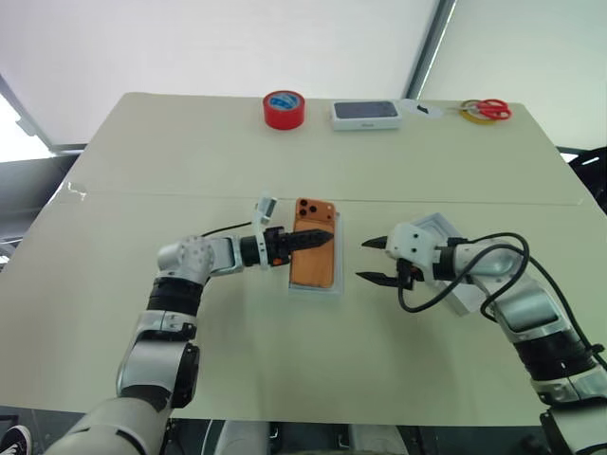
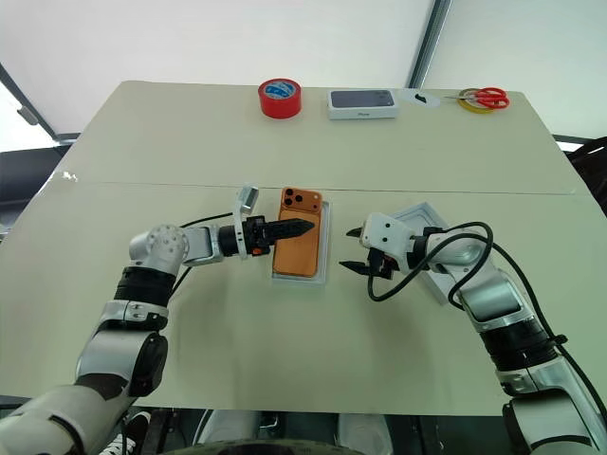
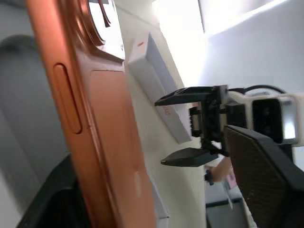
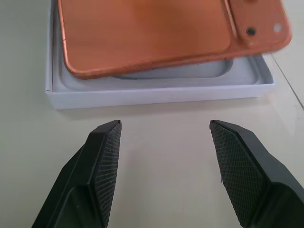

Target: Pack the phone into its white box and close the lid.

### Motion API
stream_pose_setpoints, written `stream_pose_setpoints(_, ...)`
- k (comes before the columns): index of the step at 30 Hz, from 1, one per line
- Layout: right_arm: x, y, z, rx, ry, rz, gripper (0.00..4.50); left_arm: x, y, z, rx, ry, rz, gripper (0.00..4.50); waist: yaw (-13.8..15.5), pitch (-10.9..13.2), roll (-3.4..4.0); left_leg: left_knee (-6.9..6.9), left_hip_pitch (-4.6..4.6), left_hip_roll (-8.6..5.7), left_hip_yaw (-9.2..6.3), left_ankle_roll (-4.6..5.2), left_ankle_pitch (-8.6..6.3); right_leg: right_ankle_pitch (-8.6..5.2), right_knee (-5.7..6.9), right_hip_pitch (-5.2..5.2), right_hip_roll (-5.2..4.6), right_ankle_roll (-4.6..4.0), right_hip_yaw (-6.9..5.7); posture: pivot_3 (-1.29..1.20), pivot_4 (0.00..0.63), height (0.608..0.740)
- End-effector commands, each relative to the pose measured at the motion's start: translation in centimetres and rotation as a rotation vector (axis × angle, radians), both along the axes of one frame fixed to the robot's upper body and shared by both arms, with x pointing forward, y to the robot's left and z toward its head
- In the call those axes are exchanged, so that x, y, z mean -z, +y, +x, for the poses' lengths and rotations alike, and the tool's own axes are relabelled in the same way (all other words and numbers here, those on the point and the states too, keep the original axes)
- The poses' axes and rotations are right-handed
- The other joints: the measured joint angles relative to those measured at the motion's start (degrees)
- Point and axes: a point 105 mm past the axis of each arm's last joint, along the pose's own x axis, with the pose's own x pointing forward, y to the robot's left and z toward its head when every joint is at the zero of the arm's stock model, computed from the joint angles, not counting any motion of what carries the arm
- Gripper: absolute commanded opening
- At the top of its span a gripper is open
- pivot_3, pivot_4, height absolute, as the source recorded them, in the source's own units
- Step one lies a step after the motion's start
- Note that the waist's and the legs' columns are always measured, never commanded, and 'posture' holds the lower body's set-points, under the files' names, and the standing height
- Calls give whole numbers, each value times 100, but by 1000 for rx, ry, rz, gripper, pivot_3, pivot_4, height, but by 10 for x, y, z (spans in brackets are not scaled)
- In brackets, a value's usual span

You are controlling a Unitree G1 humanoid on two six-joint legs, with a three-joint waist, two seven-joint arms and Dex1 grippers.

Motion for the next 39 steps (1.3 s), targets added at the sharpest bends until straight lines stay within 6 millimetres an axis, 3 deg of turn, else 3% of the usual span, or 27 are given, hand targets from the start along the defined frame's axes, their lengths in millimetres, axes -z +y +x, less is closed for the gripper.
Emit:
stream_pose_setpoints(1,-13,7,1,-18,-57,16,3108,-1,3,-4,31,2,79,3604,-7,0,0,-1,0,0,0,0,0,0,0,-1,0,0,0,0,150,730)
stream_pose_setpoints(10,-12,12,6,-24,-64,21,3108,-20,12,-6,19,-43,159,3604,-14,1,1,-3,-3,4,0,-1,1,0,0,-6,4,0,1,0,150,730)
stream_pose_setpoints(20,-11,18,10,-41,-76,19,3108,-23,30,4,-92,-109,198,3604,-6,1,1,-1,-4,3,0,-2,1,0,0,-6,3,0,1,0,150,730)
stream_pose_setpoints(24,-11,20,11,-44,-80,23,3108,-25,31,-1,-77,-128,195,3604,-7,1,1,-1,-4,3,0,-3,1,0,1,-6,4,0,1,0,150,730)
stream_pose_setpoints(30,-11,20,14,-42,-87,15,3108,-28,46,-3,-104,-208,259,3604,-10,2,2,-2,-4,4,0,-4,2,0,1,-7,5,0,1,0,150,730)
stream_pose_setpoints(34,-10,20,17,-37,-86,18,3108,-35,61,8,-187,-274,267,3604,0,2,2,-1,-4,3,0,-4,2,0,1,-6,3,0,1,0,150,730)
stream_pose_setpoints(36,-10,18,20,-16,-80,21,2852,-38,70,17,-249,-361,302,3075,-8,2,2,-1,-4,3,0,-4,2,0,1,-7,3,0,1,0,150,730)
stream_pose_setpoints(39,-9,13,26,2,-113,-22,1706,-31,78,23,-270,-573,445,1738,-16,2,2,-3,-4,3,3,-4,2,0,0,-7,4,0,1,0,150,730)
